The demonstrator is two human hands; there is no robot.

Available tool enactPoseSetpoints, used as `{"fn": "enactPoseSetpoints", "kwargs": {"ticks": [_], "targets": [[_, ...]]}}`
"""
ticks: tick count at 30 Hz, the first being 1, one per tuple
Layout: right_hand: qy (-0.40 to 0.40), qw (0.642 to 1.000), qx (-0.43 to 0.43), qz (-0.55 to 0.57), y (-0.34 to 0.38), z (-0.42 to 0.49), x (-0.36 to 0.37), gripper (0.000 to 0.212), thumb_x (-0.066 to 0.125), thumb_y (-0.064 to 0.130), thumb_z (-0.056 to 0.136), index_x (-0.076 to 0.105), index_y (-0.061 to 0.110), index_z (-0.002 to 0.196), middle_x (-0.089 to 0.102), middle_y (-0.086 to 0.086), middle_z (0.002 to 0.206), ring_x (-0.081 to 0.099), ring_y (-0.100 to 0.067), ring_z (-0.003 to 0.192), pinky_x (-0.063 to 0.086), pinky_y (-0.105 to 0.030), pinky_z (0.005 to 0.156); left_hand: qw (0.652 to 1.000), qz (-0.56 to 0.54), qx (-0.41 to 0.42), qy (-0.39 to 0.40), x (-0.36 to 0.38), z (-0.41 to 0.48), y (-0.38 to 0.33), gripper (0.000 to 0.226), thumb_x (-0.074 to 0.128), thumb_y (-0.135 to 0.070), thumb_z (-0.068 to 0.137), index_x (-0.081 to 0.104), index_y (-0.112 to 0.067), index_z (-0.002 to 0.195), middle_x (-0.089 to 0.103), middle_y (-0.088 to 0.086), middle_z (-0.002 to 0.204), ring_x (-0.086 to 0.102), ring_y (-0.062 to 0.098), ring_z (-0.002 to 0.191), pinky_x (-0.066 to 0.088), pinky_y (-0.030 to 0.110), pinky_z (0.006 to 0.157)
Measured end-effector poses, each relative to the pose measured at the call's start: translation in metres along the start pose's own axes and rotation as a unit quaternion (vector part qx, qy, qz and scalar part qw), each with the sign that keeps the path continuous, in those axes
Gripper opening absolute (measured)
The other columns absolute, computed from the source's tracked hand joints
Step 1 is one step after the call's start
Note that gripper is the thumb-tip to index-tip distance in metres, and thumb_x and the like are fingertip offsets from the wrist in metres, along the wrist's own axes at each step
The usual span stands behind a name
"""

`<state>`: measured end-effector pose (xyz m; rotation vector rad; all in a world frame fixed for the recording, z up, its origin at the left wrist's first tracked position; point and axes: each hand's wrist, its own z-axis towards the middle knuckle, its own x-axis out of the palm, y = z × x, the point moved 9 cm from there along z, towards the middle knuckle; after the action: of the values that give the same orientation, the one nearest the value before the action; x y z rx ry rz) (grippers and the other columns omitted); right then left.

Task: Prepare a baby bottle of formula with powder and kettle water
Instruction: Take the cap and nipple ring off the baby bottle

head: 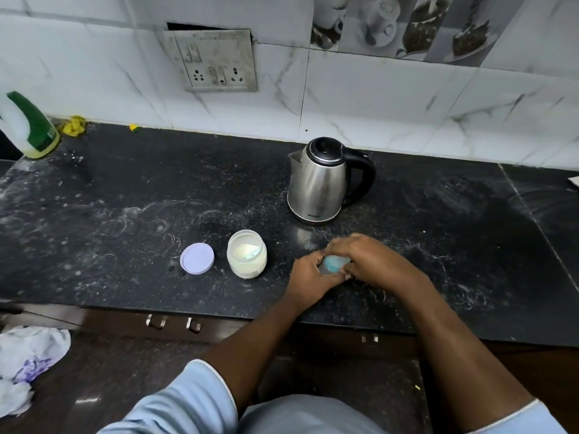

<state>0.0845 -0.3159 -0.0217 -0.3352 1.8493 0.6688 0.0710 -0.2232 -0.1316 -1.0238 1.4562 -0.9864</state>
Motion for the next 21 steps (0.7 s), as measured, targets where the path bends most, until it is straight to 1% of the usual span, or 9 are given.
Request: {"fn": "enactPoseSetpoints", "kwargs": {"ticks": [3,7,9,12,14,17,18,19,21], "targets": [[-0.028,1.0,0.008,0.003,-0.002,-0.004,-0.016,0.051,0.079,0.008,0.084,0.071,0.027,0.13,0.073,0.009,0.127,0.063,-0.016,0.114,0.049,-0.035,0.098,1.0,0.007,0.004,0.001,0.0,0.0,-0.001,0.05,0.098,-0.034,0.074,0.078,-0.018,0.118,0.082,-0.008,0.108,0.077,0.006,0.1,0.062,0.033,0.092],[-0.132,0.99,0.005,0.042,-0.006,-0.015,-0.077,0.052,0.086,0.015,0.081,0.072,0.029,0.129,0.074,0.008,0.129,0.068,-0.011,0.116,0.055,-0.035,0.097,1.0,0.009,0.014,0.005,-0.001,-0.001,-0.004,0.059,0.098,-0.037,0.074,0.077,-0.023,0.126,0.08,-0.013,0.117,0.073,-0.004,0.106,0.057,0.021,0.098],[-0.168,0.985,0.006,0.039,-0.008,-0.021,-0.095,0.053,0.086,0.017,0.081,0.071,0.03,0.13,0.072,0.012,0.131,0.065,-0.007,0.118,0.052,-0.028,0.098,1.0,0.011,0.013,0.01,-0.001,-0.001,-0.003,0.06,0.098,-0.04,0.073,0.076,-0.025,0.126,0.08,-0.016,0.117,0.072,-0.007,0.106,0.057,0.02,0.099],[-0.216,0.969,0.036,0.111,-0.024,-0.039,-0.101,0.046,0.081,0.024,0.082,0.066,0.038,0.124,0.069,0.021,0.122,0.063,0.003,0.105,0.047,-0.014,0.083,1.0,0.009,0.013,0.017,0.0,0.0,0.0,0.063,0.098,-0.046,0.071,0.076,-0.027,0.127,0.079,-0.019,0.117,0.071,-0.009,0.107,0.058,0.026,0.102],[-0.253,0.939,0.061,0.225,-0.042,-0.053,-0.092,0.039,0.079,0.029,0.08,0.061,0.042,0.113,0.068,0.021,0.112,0.066,0.001,0.098,0.05,-0.011,0.077,1.0,0.01,0.01,0.018,0.0,0.001,0.003,0.066,0.097,-0.051,0.069,0.076,-0.029,0.127,0.079,-0.021,0.118,0.071,-0.01,0.108,0.059,0.031,0.104],[-0.326,0.852,0.122,0.39,-0.084,-0.071,-0.058,0.037,0.079,0.028,0.081,0.058,0.04,0.109,0.07,0.01,0.105,0.068,-0.006,0.092,0.059,-0.028,0.083,1.0,0.024,0.003,0.017,0.0,0.002,0.007,0.068,0.091,-0.064,0.064,0.075,-0.036,0.124,0.078,-0.023,0.117,0.07,-0.006,0.111,0.055,0.043,0.109],[-0.342,0.828,0.14,0.423,-0.097,-0.074,-0.042,0.039,0.079,0.022,0.084,0.059,0.037,0.114,0.071,0.005,0.106,0.068,-0.008,0.093,0.058,-0.033,0.086,0.999,0.032,0.0,0.017,0.001,0.002,0.006,0.067,0.089,-0.068,0.063,0.074,-0.04,0.123,0.077,-0.025,0.115,0.07,-0.004,0.113,0.053,0.047,0.111],[-0.345,0.811,0.154,0.446,-0.108,-0.075,-0.026,0.045,0.078,0.015,0.089,0.059,0.036,0.123,0.071,0.002,0.11,0.068,-0.008,0.095,0.057,-0.033,0.089,0.999,0.042,0.0,0.016,0.0,0.002,0.006,0.066,0.087,-0.07,0.063,0.073,-0.044,0.122,0.076,-0.028,0.112,0.069,-0.004,0.114,0.05,0.049,0.113],[-0.337,0.798,0.171,0.469,-0.124,-0.075,0.002,0.058,0.072,0.008,0.096,0.055,0.037,0.143,0.07,0.006,0.116,0.069,-0.002,0.1,0.055,-0.019,0.09,0.998,0.066,0.01,0.011,-0.001,0.001,0.001,0.065,0.084,-0.074,0.064,0.071,-0.047,0.122,0.072,-0.035,0.108,0.066,-0.007,0.116,0.04,0.049,0.119]]}}
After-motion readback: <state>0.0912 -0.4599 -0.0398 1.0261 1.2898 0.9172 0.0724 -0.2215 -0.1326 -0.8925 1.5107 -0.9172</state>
